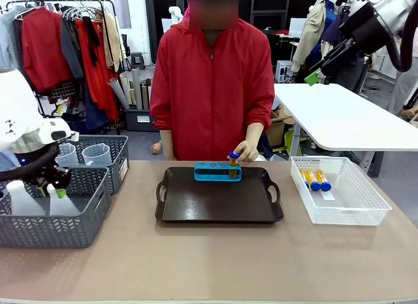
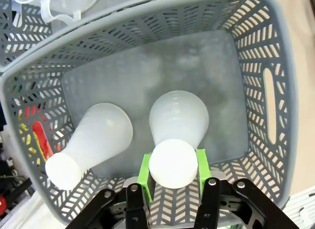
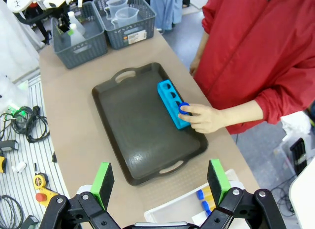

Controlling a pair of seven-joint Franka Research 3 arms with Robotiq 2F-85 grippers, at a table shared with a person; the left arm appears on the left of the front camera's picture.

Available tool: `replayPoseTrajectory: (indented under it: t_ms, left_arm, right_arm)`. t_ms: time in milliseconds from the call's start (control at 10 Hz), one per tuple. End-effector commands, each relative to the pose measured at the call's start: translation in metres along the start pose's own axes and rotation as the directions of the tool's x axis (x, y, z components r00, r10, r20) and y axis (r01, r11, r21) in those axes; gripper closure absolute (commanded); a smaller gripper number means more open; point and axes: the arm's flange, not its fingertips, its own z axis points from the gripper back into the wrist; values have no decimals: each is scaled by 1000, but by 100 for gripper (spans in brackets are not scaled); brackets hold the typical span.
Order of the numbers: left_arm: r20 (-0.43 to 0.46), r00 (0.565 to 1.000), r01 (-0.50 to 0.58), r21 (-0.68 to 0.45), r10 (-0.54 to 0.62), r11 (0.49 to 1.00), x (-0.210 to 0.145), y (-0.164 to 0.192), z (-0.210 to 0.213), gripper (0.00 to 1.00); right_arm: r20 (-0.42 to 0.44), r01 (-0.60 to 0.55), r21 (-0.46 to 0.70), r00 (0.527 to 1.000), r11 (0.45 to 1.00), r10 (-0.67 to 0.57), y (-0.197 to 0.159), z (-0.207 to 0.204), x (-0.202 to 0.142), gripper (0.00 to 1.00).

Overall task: Prepare the laboratory tools.
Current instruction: Pick up one Small flask and place it on the Handle tray.

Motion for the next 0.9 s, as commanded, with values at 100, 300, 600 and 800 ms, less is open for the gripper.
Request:
replayPoseTrajectory:
  t_ms: [100, 300, 600, 800]
  left_arm:
    - [35, 999, 24, 14, -25, 1000, 2, -5, 49, 100]
    - [27, 995, 90, 43, -91, 995, 6, -15, 104, 100]
    - [118, 975, 177, 82, -186, 981, 13, -29, 199, 100]
    - [154, 956, 245, 48, -249, 968, 21, -38, 251, 100]
  right_arm:
    - [4, 0, -8, 1000, 1000, 0, 0, 1, 2, 0]
    - [4, 0, -8, 1000, 1000, 0, 0, 1, 2, 0]
    - [4, 0, -8, 1000, 1000, 0, 0, 1, 2, 0]
    - [4, 0, -8, 1000, 1000, 0, 0, 1, 2, 0]
